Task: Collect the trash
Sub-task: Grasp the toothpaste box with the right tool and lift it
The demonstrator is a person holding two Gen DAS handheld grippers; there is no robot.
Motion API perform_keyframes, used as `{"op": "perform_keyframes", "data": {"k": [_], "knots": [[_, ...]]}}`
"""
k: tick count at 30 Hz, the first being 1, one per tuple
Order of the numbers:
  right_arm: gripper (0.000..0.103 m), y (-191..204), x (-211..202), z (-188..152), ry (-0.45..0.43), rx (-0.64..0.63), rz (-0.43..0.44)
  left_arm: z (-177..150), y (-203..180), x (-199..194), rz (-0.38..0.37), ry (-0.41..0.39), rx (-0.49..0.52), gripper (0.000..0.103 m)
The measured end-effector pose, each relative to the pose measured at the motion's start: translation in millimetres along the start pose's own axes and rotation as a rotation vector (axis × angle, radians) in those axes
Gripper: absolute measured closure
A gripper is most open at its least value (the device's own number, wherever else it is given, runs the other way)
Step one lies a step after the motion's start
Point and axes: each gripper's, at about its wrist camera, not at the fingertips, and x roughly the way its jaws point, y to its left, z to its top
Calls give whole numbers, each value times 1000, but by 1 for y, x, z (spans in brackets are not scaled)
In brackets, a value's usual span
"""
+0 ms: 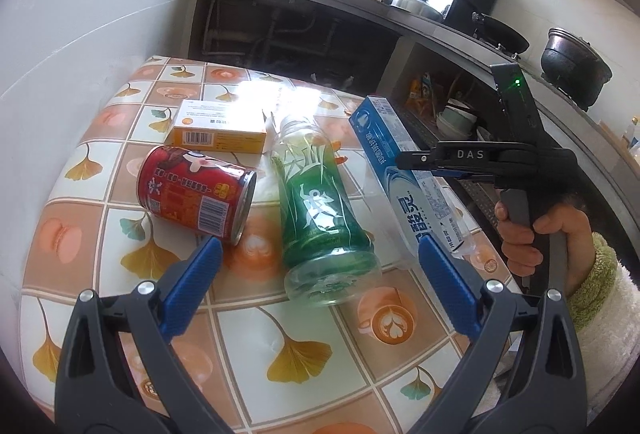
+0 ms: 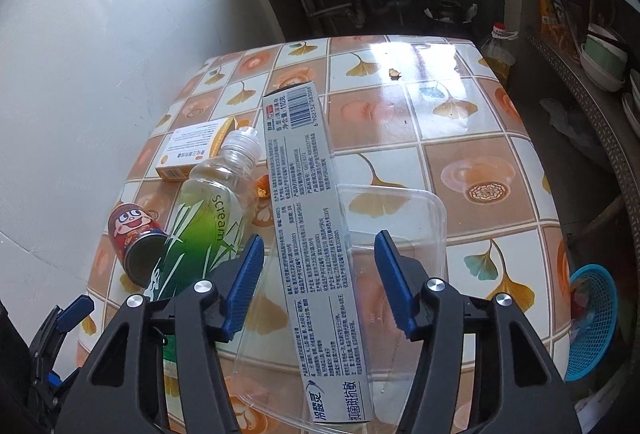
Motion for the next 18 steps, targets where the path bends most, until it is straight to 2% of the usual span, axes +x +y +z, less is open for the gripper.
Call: {"op": "perform_keyframes", "data": {"k": [3,5,11,18], "knots": [[56,0,3,0,9,-7,4,0,-2,0,-6,-1,5,8],[65,2,5,0,13,-12,1,1,-3,-1,-12,-4,9,8],[67,2,1,-3,-5,-14,7,2,-10,-3,-29,-11,34,8],[67,-2,-22,-4,-119,3,50,4,-15,-2,-44,-13,50,8]]}}
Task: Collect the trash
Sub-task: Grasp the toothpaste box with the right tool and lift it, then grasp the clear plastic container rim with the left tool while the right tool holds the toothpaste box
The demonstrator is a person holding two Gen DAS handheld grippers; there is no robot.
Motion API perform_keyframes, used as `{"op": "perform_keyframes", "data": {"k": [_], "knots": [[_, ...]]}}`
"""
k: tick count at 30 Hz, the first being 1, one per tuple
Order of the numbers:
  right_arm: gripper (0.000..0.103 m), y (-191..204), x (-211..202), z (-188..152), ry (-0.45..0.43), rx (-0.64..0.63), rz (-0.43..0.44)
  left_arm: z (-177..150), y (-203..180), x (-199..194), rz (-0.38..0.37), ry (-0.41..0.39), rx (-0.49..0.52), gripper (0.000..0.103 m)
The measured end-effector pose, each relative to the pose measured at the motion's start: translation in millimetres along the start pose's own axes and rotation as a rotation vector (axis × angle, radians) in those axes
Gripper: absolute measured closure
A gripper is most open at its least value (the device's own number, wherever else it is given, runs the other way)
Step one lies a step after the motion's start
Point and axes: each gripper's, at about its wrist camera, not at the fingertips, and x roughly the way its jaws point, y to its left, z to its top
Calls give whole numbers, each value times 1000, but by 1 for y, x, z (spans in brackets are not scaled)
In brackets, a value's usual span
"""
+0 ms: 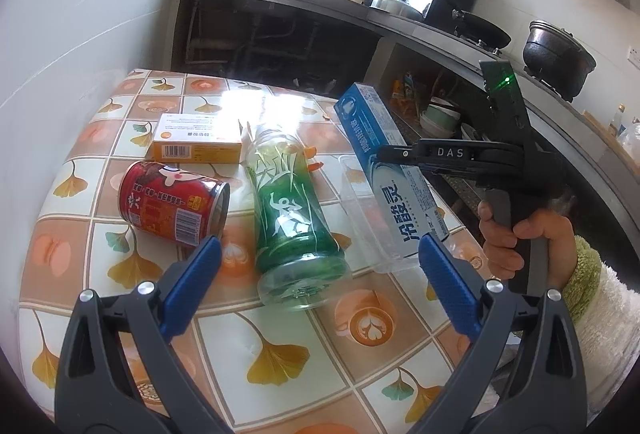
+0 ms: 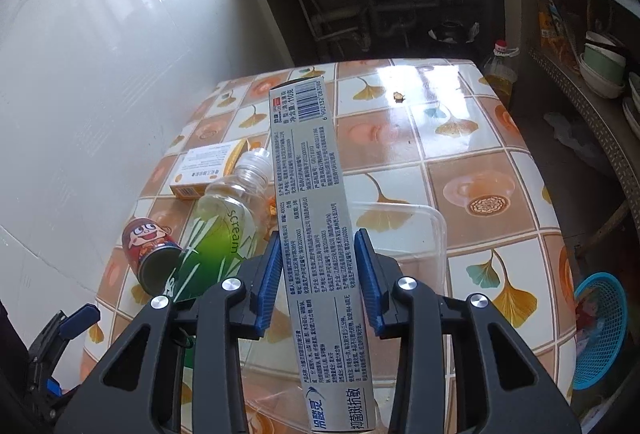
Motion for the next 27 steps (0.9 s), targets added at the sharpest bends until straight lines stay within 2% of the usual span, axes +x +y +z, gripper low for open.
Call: {"op": "perform_keyframes", "data": {"k": [8,13,17,19,21,22,27], "knots": [[67,-4,-56,11,-162,39,73,3,-16,3,-22,-1,44,8],[67,-16,-101,5,-240,46,41,12,-37,11,-1,-9,121,8],[67,-34,-123,-10,-254,81,11,21,-57,27,29,6,194,9],[67,-44,-130,-22,-246,104,-8,26,-68,38,43,27,237,15],[67,-53,-131,-35,-228,122,-22,32,-79,54,74,72,283,29],[67,-57,-130,-41,-218,129,-28,35,-82,62,82,100,297,32],[67,-82,-127,-69,-181,188,-43,44,-85,111,100,256,280,51]]}}
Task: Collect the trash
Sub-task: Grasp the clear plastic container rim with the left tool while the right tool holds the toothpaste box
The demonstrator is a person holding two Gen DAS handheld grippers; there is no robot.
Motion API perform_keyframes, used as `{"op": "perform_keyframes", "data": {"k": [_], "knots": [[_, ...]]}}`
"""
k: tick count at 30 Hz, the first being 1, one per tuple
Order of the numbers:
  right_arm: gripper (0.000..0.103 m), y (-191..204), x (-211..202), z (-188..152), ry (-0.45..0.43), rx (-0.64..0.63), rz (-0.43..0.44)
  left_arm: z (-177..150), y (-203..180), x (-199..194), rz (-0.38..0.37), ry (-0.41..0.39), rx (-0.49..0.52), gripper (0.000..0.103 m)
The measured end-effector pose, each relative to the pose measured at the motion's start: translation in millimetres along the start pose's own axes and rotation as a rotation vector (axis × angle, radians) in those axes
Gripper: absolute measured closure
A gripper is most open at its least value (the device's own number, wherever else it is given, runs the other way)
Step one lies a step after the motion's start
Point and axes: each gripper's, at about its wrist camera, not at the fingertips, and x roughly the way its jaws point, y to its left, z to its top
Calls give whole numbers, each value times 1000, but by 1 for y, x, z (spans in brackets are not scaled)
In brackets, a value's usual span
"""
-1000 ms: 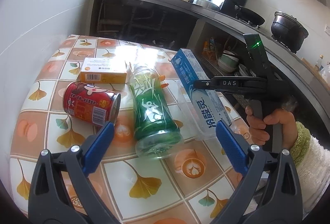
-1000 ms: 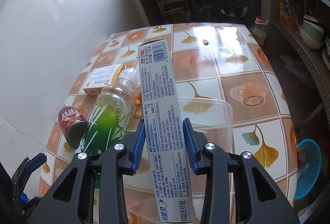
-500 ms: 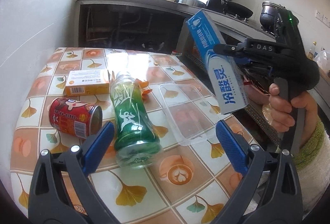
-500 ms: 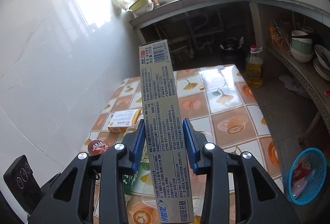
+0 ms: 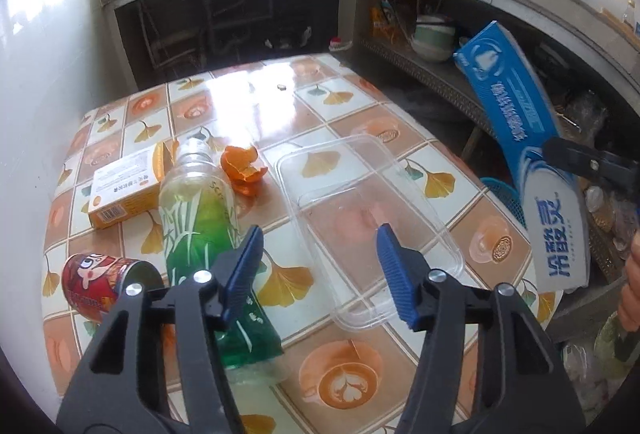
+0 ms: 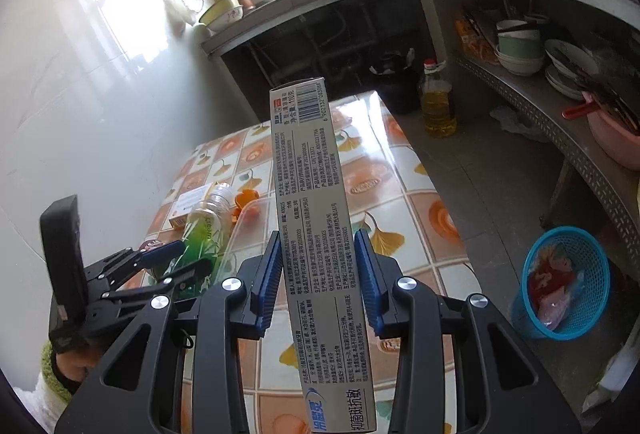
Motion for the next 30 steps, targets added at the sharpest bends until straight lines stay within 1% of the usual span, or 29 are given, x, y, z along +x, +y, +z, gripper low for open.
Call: {"op": "perform_keyframes", "data": {"k": [2,5,7,10,12,13,16,17,22,24,28,30], "knots": [[67,-10,-1,-5,7,26,8,7,2,18,6,61,-4,53],[67,-21,-2,-12,12,44,21,15,9,43,-2,155,-43,60],[67,-27,-3,-16,13,54,31,18,14,58,22,210,-59,63],[67,-36,-5,-18,13,71,51,21,14,74,77,264,-31,67],[67,-43,-6,-19,14,81,62,23,13,85,95,303,-28,73],[67,-46,-6,-20,13,87,66,23,12,90,104,321,-22,74],[67,-53,-8,-22,11,96,74,23,6,97,115,352,0,83],[67,-54,-10,-23,8,98,76,23,4,98,114,357,8,89],[67,-59,-19,-26,-5,97,73,22,-11,85,105,327,11,93],[67,-61,-23,-29,-7,94,68,18,-16,75,84,314,-11,97],[67,-62,-29,-37,-2,94,59,1,-31,47,39,268,-57,99],[67,-63,-31,-43,5,99,54,-12,-36,35,9,253,-98,99]]}}
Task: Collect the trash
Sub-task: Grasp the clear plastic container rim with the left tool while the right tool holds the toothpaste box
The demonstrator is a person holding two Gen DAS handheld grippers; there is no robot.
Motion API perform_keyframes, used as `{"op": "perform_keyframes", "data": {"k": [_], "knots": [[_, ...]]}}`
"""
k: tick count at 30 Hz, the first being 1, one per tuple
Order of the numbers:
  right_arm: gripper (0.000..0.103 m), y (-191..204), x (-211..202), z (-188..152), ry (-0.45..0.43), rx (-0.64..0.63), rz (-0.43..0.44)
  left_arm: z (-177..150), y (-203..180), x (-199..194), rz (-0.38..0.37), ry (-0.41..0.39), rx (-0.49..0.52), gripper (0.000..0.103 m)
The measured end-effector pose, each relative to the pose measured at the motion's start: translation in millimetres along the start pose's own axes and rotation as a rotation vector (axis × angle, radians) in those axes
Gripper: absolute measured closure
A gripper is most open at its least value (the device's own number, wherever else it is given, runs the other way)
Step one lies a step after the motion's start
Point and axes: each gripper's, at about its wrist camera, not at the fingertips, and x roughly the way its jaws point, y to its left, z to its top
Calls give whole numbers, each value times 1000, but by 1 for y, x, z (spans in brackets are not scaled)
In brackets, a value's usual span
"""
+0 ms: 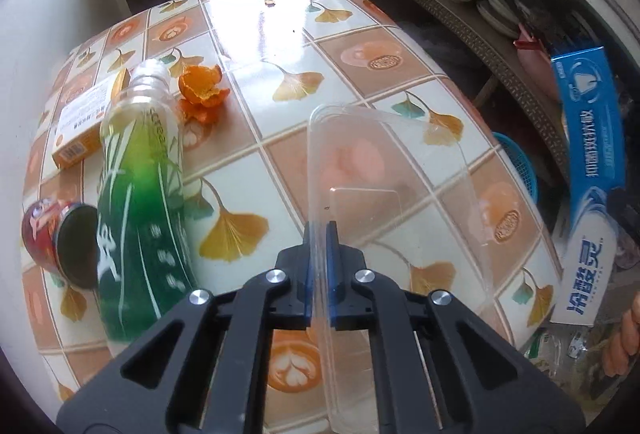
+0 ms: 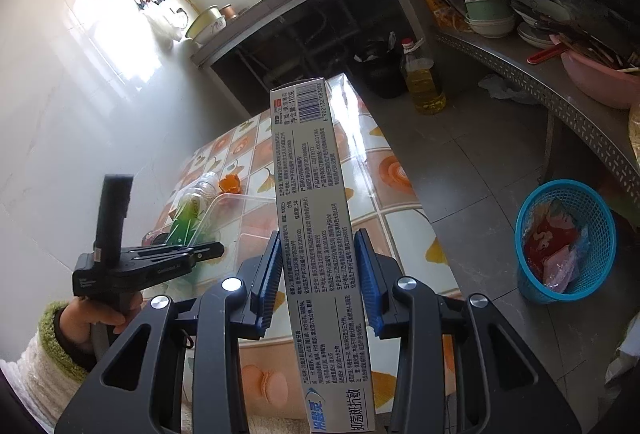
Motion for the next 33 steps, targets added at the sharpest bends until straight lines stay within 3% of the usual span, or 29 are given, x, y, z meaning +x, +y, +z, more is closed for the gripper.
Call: {"op": "perform_keyframes", "data": {"k": [7,11,23,33], "knots": [[67,0,-3,-16,30,7,-15,-41,-1,-13,-85,11,-99,99],[67,2,-2,-19,41,7,-29,-50,2,-10,-98,33,-99,98],[67,5,-3,-20,34,6,-44,-58,-2,-9,-67,0,-48,97],[67,1,-8,-20,20,15,-43,-57,5,-18,-110,-33,-93,100]]}}
